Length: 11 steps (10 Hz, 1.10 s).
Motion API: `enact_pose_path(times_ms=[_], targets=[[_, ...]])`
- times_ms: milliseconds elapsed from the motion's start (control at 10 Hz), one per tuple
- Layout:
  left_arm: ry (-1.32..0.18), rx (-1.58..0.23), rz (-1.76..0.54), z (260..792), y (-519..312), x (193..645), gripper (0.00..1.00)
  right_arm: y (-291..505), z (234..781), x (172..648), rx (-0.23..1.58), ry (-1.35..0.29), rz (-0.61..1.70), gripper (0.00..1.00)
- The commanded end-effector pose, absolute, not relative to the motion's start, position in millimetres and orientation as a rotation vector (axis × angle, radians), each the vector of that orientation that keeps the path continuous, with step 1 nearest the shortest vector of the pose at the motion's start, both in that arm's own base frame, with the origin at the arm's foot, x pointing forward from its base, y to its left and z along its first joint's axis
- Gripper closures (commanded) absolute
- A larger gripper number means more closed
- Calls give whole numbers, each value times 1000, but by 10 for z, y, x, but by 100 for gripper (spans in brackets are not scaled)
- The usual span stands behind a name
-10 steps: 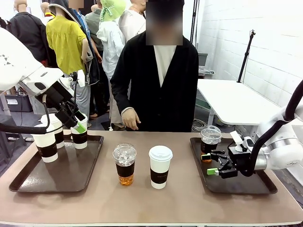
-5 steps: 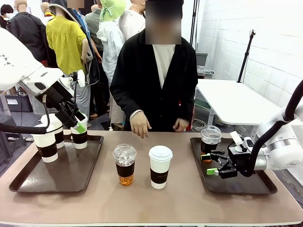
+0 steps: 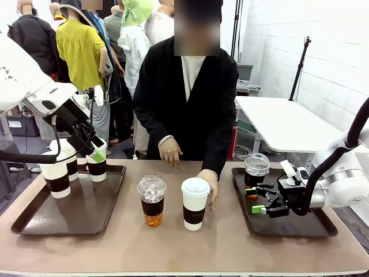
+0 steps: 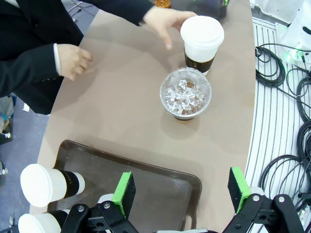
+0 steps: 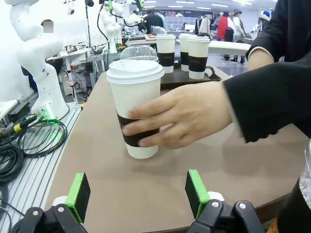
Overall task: Distribute the coffee onto the tray.
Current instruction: Pick up another iced Americano from the middle of the table and place it on the right Handle tray.
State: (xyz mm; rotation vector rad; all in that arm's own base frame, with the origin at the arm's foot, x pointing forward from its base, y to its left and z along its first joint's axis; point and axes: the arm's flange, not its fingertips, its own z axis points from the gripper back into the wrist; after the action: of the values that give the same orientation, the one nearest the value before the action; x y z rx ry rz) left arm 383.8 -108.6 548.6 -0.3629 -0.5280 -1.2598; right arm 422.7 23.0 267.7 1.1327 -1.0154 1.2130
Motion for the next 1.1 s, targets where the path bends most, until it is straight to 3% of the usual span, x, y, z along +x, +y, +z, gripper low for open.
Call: enact_pose_path(times_ms=[0, 1000], targets=[[-544, -386, -1275, 5479, -1060, 3849, 0, 230, 2688, 4226, 1131, -1014, 1219, 0], [-544, -386, -1275, 5479, -1060, 3849, 0, 230, 2688, 4226, 1131, -1014, 1219, 0]])
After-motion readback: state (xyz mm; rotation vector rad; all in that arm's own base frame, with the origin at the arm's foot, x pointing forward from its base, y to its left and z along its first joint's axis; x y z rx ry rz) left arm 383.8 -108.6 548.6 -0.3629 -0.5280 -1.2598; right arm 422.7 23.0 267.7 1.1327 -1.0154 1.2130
